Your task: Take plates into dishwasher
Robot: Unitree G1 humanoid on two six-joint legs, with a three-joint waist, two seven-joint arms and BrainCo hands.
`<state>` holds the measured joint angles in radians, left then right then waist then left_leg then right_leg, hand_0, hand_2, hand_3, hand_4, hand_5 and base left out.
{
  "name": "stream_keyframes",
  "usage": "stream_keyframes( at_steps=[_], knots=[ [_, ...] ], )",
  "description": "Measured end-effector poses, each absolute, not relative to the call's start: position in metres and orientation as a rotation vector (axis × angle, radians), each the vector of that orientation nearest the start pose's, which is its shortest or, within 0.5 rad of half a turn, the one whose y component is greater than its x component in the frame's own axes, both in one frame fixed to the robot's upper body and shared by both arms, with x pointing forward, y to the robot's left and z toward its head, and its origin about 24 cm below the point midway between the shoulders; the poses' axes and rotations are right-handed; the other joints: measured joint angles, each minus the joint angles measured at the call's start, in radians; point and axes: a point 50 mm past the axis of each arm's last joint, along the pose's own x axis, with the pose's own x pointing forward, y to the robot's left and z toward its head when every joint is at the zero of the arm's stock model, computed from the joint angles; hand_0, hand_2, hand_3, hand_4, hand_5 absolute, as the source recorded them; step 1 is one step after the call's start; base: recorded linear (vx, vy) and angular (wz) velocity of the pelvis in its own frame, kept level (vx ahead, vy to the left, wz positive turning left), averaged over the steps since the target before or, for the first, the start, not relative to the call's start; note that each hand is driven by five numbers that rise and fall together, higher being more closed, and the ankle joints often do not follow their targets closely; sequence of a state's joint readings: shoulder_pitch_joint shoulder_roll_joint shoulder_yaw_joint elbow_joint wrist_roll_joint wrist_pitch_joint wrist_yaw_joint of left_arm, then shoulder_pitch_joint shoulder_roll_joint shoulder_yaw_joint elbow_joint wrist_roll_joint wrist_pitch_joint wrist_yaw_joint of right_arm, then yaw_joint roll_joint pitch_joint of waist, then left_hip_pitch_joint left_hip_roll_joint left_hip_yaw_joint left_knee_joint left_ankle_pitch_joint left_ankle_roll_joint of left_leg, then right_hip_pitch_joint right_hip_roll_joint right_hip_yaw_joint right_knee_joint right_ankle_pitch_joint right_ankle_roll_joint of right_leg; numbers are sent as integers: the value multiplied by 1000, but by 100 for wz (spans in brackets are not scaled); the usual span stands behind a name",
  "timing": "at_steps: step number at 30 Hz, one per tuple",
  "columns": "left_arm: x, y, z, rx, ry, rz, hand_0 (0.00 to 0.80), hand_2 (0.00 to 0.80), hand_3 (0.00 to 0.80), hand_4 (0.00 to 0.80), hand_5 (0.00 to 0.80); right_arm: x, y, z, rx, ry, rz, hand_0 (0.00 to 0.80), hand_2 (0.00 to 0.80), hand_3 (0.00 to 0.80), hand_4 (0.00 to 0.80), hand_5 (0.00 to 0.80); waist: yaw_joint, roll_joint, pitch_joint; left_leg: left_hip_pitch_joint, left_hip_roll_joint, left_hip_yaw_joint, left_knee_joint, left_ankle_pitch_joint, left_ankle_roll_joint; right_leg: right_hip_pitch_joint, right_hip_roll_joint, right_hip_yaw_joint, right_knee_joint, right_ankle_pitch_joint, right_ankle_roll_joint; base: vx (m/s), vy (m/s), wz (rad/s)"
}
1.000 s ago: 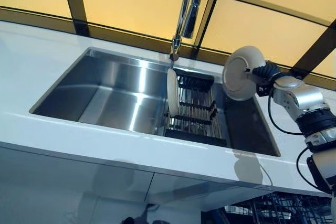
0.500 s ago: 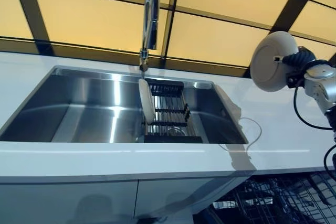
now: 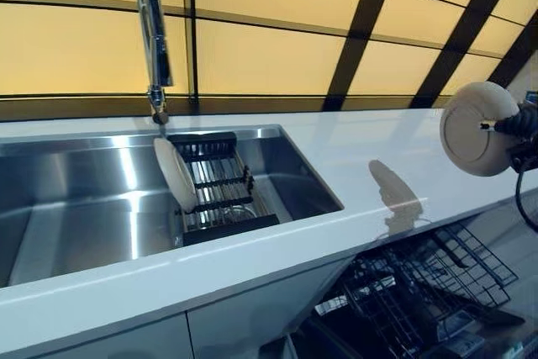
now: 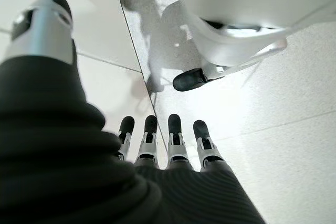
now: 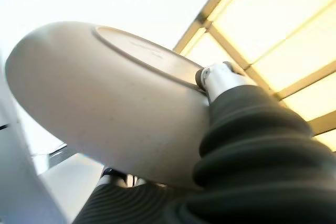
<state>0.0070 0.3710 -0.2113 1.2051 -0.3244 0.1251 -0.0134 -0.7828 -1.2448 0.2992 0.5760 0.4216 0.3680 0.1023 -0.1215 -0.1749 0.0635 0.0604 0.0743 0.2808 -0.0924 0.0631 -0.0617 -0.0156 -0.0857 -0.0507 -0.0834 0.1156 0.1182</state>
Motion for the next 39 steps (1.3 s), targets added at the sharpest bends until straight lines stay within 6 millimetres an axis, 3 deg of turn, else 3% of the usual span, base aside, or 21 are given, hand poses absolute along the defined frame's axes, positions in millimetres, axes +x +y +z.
stream_keyframes(
  at_steps=[2, 9, 15, 21, 29, 39],
  knots=[
    [77, 277, -152, 151, 1332, 237, 0, 0, 0, 0, 0, 305, -392, 251, -694, 219, -380, 800, 800, 800, 800, 800, -20, 1, -4, 0, 1, 18, 1, -2, -2, -12, 4, 18, 0, 2, 1, -13, -15, -24],
    [77, 280, -151, 155, 1336, 271, 0, 0, 0, 0, 0, 287, -402, 233, -691, 271, -345, 800, 800, 800, 800, 800, -59, 2, -16, 17, -3, 22, 0, -22, -3, -17, 13, 62, 1, 14, -6, 7, -1, -22],
    [79, 282, -150, 164, 1332, 281, 0, 0, 0, 0, 0, 262, -415, 202, -689, 376, -306, 800, 800, 800, 800, 800, -72, 0, -19, 18, -3, 40, 0, -27, -2, -26, 13, 73, 0, 15, -2, 19, -13, -9],
    [72, 283, -151, 164, 1359, 289, 0, 0, 0, 0, 0, 250, -410, 171, -653, 434, -231, 800, 800, 800, 800, 800, -92, 4, -21, 17, 3, 46, 0, -27, -3, -30, 13, 74, -1, 13, -2, 21, -3, -2],
    [72, 282, -152, 161, 1355, 285, 0, 0, 0, 0, 0, 239, -385, 118, -599, 480, -112, 800, 800, 800, 800, 800, -110, 22, -27, 17, 0, 47, 0, -28, -3, -31, 12, 74, 0, 13, -2, 0, 0, 0],
    [71, 278, -153, 153, 1358, 276, 0, 0, 0, 0, 0, 240, -364, 96, -553, 471, -50, 800, 800, 800, 800, 800, -109, 35, -23, 17, 2, 47, 0, -27, -2, -31, 12, 75, -1, 13, -2, 0, 0, 0]
  ],
)
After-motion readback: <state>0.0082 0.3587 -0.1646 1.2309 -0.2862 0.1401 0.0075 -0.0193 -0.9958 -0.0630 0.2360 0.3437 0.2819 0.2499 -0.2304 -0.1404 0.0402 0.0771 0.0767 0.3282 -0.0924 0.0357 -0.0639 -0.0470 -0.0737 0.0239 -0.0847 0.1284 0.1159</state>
